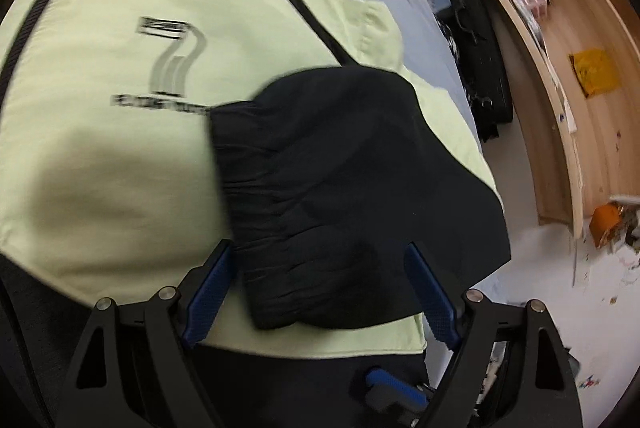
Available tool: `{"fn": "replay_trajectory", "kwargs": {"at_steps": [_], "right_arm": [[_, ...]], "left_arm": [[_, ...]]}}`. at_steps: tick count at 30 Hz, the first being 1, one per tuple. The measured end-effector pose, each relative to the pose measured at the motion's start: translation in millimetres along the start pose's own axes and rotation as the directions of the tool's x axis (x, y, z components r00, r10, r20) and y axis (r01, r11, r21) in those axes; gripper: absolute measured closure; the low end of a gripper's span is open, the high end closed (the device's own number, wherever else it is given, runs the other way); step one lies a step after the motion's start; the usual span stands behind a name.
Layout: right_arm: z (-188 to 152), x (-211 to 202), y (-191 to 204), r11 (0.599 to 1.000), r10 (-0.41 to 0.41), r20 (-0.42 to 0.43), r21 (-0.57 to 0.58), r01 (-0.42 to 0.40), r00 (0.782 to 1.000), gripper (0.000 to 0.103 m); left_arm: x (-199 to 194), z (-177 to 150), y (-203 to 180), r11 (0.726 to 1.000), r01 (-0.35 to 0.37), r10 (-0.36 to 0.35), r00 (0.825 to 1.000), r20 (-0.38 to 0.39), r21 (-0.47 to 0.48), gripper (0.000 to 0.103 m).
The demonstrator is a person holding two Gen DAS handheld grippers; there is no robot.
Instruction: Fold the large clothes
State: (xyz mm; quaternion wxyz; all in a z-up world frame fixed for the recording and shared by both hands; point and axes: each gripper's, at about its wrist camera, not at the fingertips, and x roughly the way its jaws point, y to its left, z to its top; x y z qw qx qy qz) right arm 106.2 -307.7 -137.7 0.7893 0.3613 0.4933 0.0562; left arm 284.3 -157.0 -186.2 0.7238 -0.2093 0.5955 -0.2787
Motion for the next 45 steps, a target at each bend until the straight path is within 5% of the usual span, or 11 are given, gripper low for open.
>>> {"fn": "replay_trajectory", "kwargs": {"at_steps": [2,5,8,15,21,25,27,29,33,39,45], "right_arm": [[-3,-3,0,1.0,-0.012,0.004,-0.014,0.012,1.0,0.08],[-6,-4,3,0.999,-0.038,0.007,-0.029,0.038,0.999,0.08],[-5,-7,4,0.998,-0.061,0.013,-0.034,0.062,0.998,0.08],[-3,-19,1,0.996,-0.087,0.049,-0.015,0.088,0.995,0.08],[-1,-24,3,0.991,-0.131,0.071,-0.031,0.134,0.989,0.08],[10,-27,8,0.985,-0.162,0.095,-0.04,0.166,0.982,0.08],[15,-32,9,0.985,-0.163,0.114,-0.036,0.168,0.98,0.08],[17,-37,9,0.987,-0.153,0.129,-0.033,0.158,0.98,0.079],[15,-39,9,0.986,-0.157,0.14,-0.036,0.164,0.978,0.063],[14,-34,6,0.985,-0.165,0.13,-0.036,0.171,0.978,0.063],[15,-26,0,0.985,-0.164,0.125,-0.03,0.169,0.978,0.063]], "left_arm": [[6,1,-10,0.999,-0.039,0.039,0.999,0.009,0.035,0.021],[11,2,-22,0.992,-0.11,0.111,0.994,-0.001,0.06,0.078],[0,9,-38,0.977,-0.192,0.189,0.981,0.033,0.092,0.092],[-103,41,-101,0.922,-0.312,0.246,0.929,0.277,0.229,0.1],[-205,62,-123,0.843,-0.463,0.292,0.821,0.491,0.273,0.101],[-237,70,-114,0.824,-0.511,0.329,0.784,0.526,0.246,0.101],[-237,71,-99,0.835,-0.494,0.33,0.803,0.496,0.244,0.101],[-227,73,-77,0.869,-0.433,0.309,0.852,0.422,0.238,0.1],[-179,70,-41,0.905,-0.364,0.301,0.913,0.276,0.218,0.08],[-119,61,-13,0.923,-0.339,0.307,0.934,0.18,0.184,0.058],[-72,69,13,0.936,-0.329,0.314,0.941,0.126,0.124,0.051]]}}
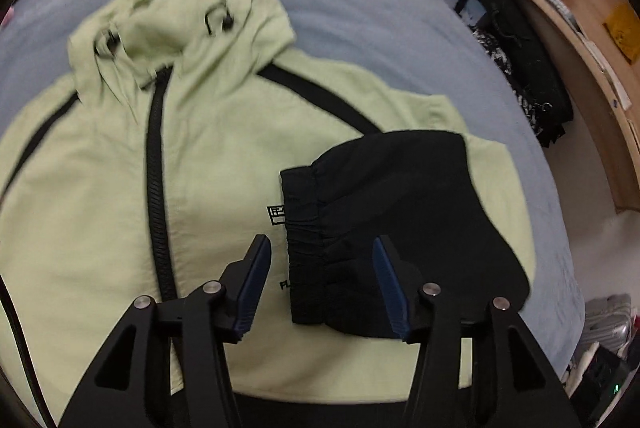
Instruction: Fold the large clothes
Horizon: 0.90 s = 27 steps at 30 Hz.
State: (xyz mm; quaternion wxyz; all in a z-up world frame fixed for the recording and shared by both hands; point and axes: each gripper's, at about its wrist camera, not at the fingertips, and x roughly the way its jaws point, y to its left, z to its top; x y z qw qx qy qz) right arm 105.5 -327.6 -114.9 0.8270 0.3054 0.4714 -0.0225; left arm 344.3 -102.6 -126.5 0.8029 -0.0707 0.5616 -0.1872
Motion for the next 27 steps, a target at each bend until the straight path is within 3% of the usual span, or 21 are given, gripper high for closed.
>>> {"fn": "replay_trajectory", "kwargs": {"at_steps": [4,7,8,10,11,12,14,17,21,24,27], "right_arm": [[0,6,-1,1.0,-0.002,-0.003,-0.01,0.002,1.0,0.063],[-1,9,-2,1.0,0.001,-0.007,-0.014,-0.001,1.0,0.063],[-1,10,-3,1.0,0.003,-0.009,-0.012,-0.003,1.0,0.063],[-1,13,-6,1.0,0.006,-0.014,-0.005,-0.006,1.0,0.063],[-1,14,-7,1.0,0.006,-0.017,-0.002,-0.006,1.0,0.063],[-1,15,-7,1.0,0.007,-0.018,0.0,-0.007,1.0,0.063],[-2,16,-8,1.0,0.005,-0.02,0.0,-0.005,1.0,0.063],[-2,14,-6,1.0,0.005,-0.017,-0.007,-0.005,1.0,0.063],[-3,13,-7,1.0,0.014,-0.019,-0.003,-0.014,1.0,0.063],[-3,13,-5,1.0,0.005,-0.016,-0.004,-0.005,1.0,0.063],[-4,14,-1,1.0,-0.007,-0.014,-0.005,0.007,1.0,0.063]], "left_arm": [[31,1,6,0.999,-0.007,0.005,0.999,-0.043,-0.038,0.051],[46,-1,2,0.999,-0.028,0.027,0.999,-0.044,-0.023,0.038],[49,-2,-4,0.999,-0.044,0.044,0.998,-0.043,0.0,0.033],[56,-5,-18,0.989,-0.128,0.131,0.99,-0.049,0.068,0.033],[60,-7,-29,0.972,-0.199,0.205,0.978,-0.04,0.123,0.048],[62,-10,-39,0.946,-0.272,0.278,0.96,-0.011,0.175,0.071],[59,-11,-46,0.936,-0.304,0.306,0.952,0.015,0.179,0.08],[40,-9,-47,0.946,-0.3,0.296,0.954,0.054,0.123,0.082],[-25,1,-49,0.954,-0.278,0.251,0.946,0.206,0.112,0.082],[-77,14,-51,0.953,-0.287,0.243,0.918,0.312,0.1,0.082],[-128,18,-38,0.948,-0.313,0.262,0.876,0.405,0.064,0.082]]}}
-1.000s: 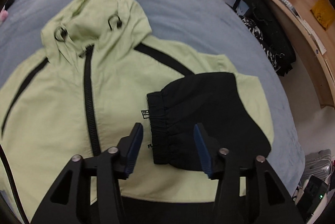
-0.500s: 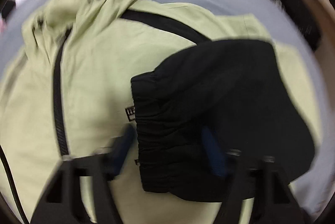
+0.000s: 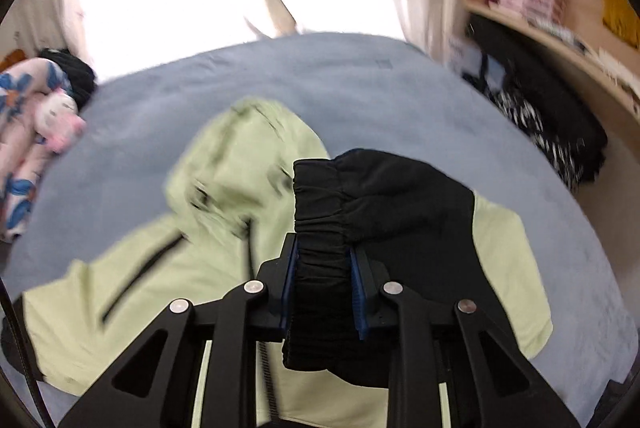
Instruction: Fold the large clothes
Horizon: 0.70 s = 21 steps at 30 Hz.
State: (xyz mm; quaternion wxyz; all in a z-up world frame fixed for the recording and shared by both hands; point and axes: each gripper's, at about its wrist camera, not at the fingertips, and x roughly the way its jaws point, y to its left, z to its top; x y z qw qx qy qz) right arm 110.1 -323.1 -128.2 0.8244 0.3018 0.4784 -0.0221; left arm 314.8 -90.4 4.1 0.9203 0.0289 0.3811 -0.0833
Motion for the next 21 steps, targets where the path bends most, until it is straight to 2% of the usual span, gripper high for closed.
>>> {"fn": "replay_trajectory", "kwargs": {"at_steps": [3,7,11,13,15,18,21], "right_arm": [[0,0,5,1.0,-0.01,0.003,-0.005,0.01,1.0,0.063],[4,0,11,0.999,-0.032,0.003,-0.017,0.033,0.999,0.063],[9,1,19,0.996,-0.077,0.019,-0.053,0.078,0.997,0.063],[12,1,24,0.991,-0.103,0.028,-0.079,0.105,0.994,0.063],[19,4,30,0.981,-0.149,0.049,-0.117,0.154,0.988,0.063],[32,16,41,0.939,-0.256,0.083,-0.215,0.269,0.963,0.063],[48,34,43,0.894,-0.306,0.102,-0.311,0.323,0.946,0.063]], "left_arm": [[-19,8,31,0.999,-0.033,0.034,0.999,0.03,-0.028,0.082],[-15,0,70,0.993,-0.104,0.105,0.994,0.015,-0.05,0.082],[19,-28,116,0.984,-0.146,0.135,0.985,-0.106,-0.103,0.082],[43,-47,132,0.979,-0.154,0.128,0.975,-0.184,-0.136,0.082],[69,-69,148,0.971,-0.167,0.117,0.956,-0.268,-0.171,0.082],[89,-98,157,0.963,-0.168,0.09,0.937,-0.336,-0.209,0.081],[93,-114,154,0.961,-0.147,0.058,0.936,-0.347,-0.236,0.08]]}}
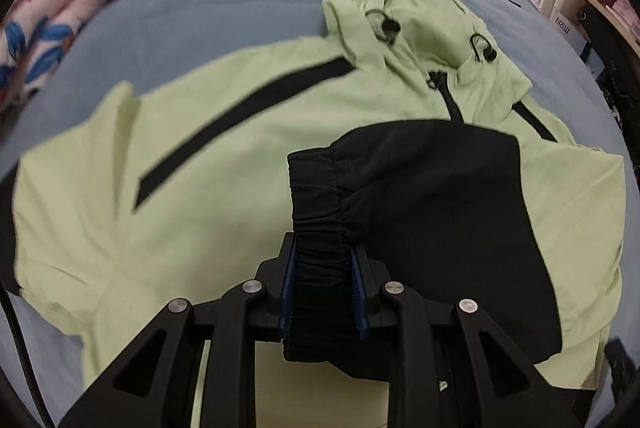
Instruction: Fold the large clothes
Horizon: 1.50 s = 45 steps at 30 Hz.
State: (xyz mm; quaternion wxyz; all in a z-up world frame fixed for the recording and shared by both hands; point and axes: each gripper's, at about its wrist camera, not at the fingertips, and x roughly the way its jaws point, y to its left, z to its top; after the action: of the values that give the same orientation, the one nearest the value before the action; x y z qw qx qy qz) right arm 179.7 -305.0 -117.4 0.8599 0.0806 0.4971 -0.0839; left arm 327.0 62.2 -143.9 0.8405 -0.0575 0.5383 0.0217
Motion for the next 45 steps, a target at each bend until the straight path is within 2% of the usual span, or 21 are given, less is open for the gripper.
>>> {"fn": "replay_trajectory", "kwargs": {"at_steps": [5,10,11,12,17,19,22,25,26,29,30,33,36,40,41,44,45], "right_arm": [[16,29,6,0.992,0.007,-0.03,-0.124,-0.011,1.0,0.063],[37,42,11,0.989,0.035,-0.004,-0.14,-0.035,0.999,0.064],[38,42,12,0.99,0.038,0.004,-0.139,-0.037,0.999,0.08],[39,43,10,0.99,0.053,-0.004,-0.13,-0.053,0.999,0.087],[27,27,-9,0.996,0.078,0.02,-0.032,-0.078,0.997,0.092],[21,39,-5,0.997,0.05,-0.025,-0.056,-0.051,0.998,0.092],[18,38,2,0.996,0.014,-0.048,-0.092,-0.019,0.999,0.091],[22,22,3,0.994,0.049,-0.073,-0.089,-0.055,0.996,0.081],[22,13,1,0.993,0.071,-0.072,-0.093,-0.077,0.995,0.074],[21,-11,-1,0.987,0.133,-0.034,-0.092,-0.135,0.991,0.059],[22,-19,-3,0.985,0.155,-0.013,-0.078,-0.156,0.988,0.055],[27,-29,-4,0.975,0.221,0.02,-0.032,-0.221,0.975,0.053],[38,-27,-1,0.967,0.255,0.037,-0.001,-0.255,0.966,0.053],[60,-14,0,0.96,0.277,0.034,0.038,-0.278,0.96,0.053],[63,-13,-2,0.958,0.282,0.036,0.046,-0.284,0.959,0.053],[76,-7,-9,0.948,0.306,0.052,0.079,-0.31,0.951,0.053],[83,-4,-13,0.945,0.309,0.055,0.096,-0.313,0.949,0.053]], "left_arm": [[2,-7,0,0.999,0.037,-0.037,0.999,-0.001,-0.003,0.08],[1,-2,2,0.998,0.058,-0.058,0.998,0.004,-0.014,0.08],[1,-1,3,0.998,0.059,-0.059,0.998,0.008,-0.017,0.08],[-1,-1,3,0.998,0.058,-0.058,0.998,0.014,-0.021,0.08],[-12,-5,15,0.998,0.033,-0.03,0.998,0.053,-0.052,0.08],[-5,-9,19,0.998,0.035,-0.034,0.999,0.026,-0.048,0.08],[3,-16,26,0.997,0.062,-0.062,0.998,-0.005,-0.044,0.08],[-6,-19,32,0.994,0.107,-0.108,0.994,-0.001,-0.027,0.079],[-11,-19,34,0.991,0.13,-0.131,0.991,0.0,-0.016,0.078],[-27,-19,45,0.982,0.19,-0.19,0.981,0.022,0.013,0.07],[-30,-16,49,0.979,0.202,-0.202,0.979,0.031,0.011,0.063],[-35,-1,67,0.968,0.247,-0.243,0.967,0.074,-0.052,0.044],[-19,17,74,0.946,0.302,-0.297,0.953,0.052,-0.118,0.043],[23,34,63,0.939,0.303,-0.312,0.95,-0.029,-0.161,0.043],[35,36,58,0.935,0.314,-0.326,0.944,-0.054,-0.165,0.042],[47,39,42,0.934,0.323,-0.334,0.941,-0.052,-0.152,0.026],[47,40,34,0.932,0.334,-0.343,0.938,-0.044,-0.142,0.029]]}}
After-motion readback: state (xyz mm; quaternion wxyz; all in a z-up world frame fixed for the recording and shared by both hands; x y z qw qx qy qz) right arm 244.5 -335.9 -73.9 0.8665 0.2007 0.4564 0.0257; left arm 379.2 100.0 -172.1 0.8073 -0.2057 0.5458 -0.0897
